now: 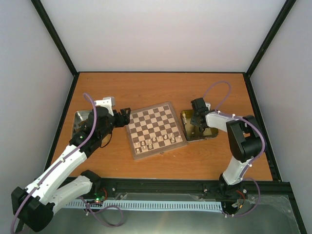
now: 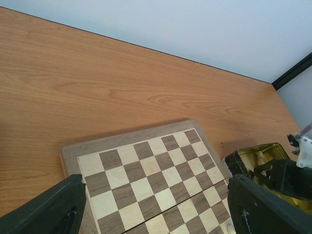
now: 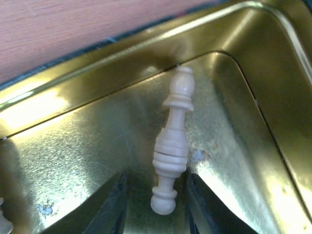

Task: Set up the chess pieces on the board
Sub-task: Pick up the chess piece from the storage box.

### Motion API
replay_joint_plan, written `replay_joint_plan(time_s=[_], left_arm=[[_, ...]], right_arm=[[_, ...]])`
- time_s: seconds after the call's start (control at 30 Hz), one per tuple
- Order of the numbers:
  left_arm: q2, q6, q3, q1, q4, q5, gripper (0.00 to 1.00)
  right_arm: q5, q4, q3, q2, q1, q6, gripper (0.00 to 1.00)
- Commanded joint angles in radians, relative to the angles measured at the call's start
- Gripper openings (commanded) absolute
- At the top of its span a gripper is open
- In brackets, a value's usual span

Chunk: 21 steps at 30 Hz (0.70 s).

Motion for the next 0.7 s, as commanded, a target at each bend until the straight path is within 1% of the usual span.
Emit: replay_joint_plan(time_s=[0.0,0.17,0.23,0.37,0.47,0.67], left_arm=[[-0.009,-0.012,0.008,-0.004,0.031,0.012,0.81],[-0.008,-0.017,0.007,-0.004,0.031,0.025,0.81],[-0.009,-0.02,0.005,-0.004,0.032,0.034,0.8],[-0.007,-0.022,0.006,-0.004,0.036,0.064,0.81],[-0.005,-0.019,0.009,-0.004,0.048,0.099,0.81],[0.022,-0.02,0.024,-0.004,0.124,0.228,0.81]], right_arm=[[0.052,0.014,0.02,0.04,-0.003,0.024,0.3],[0.071,0.016,0.012,0.043,-0.01,0.037,0.11],[0.065,0.013,0.009,0.023,-0.01,0.031,0.07],[0.017,0.004,-0.006,-0.063,-0.008,-0.005,0.05],[-0.059,-0.01,-0.018,-0.15,-0.007,-0.037,0.05],[-0.197,-0.03,-0.049,-0.335,0.02,-0.098,0.04]])
